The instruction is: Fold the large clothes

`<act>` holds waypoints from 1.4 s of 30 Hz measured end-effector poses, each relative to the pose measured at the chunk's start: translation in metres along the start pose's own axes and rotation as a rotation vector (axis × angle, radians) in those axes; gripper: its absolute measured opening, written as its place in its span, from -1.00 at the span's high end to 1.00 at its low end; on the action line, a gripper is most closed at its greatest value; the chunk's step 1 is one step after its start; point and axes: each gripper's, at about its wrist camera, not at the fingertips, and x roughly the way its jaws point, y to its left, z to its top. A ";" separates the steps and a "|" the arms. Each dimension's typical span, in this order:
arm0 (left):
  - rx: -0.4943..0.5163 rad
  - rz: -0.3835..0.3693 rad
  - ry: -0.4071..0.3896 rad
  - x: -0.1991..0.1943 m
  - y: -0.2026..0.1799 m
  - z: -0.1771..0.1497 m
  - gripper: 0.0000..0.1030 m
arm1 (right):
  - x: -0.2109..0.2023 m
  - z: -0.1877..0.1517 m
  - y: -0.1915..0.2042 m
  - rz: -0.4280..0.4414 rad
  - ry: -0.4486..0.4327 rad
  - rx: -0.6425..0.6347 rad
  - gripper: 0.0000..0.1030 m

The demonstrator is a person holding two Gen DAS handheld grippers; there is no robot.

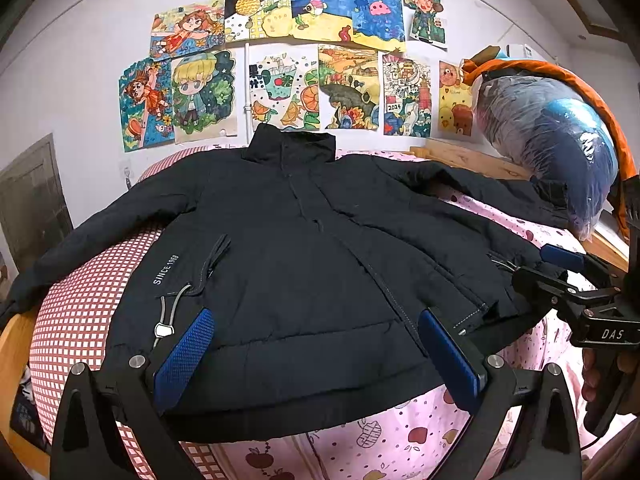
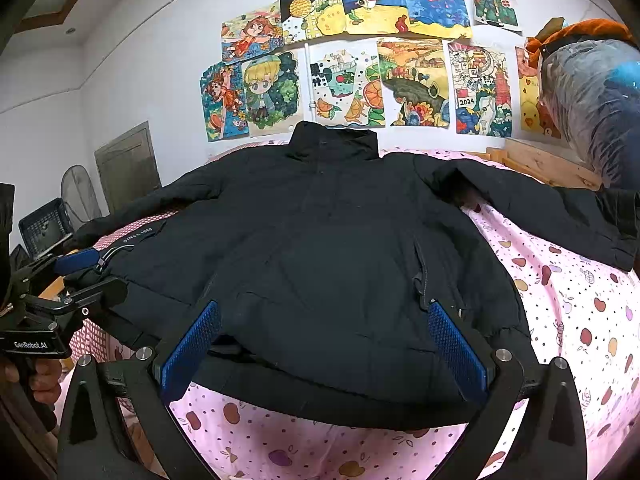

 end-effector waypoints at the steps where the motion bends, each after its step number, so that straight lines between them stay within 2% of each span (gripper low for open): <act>1: 0.000 0.001 -0.001 0.000 0.000 0.000 -1.00 | 0.000 0.000 0.000 0.000 0.001 0.001 -0.98; 42: -0.007 0.008 0.019 0.004 0.010 -0.004 -1.00 | 0.005 -0.003 -0.003 -0.005 0.024 0.024 -0.98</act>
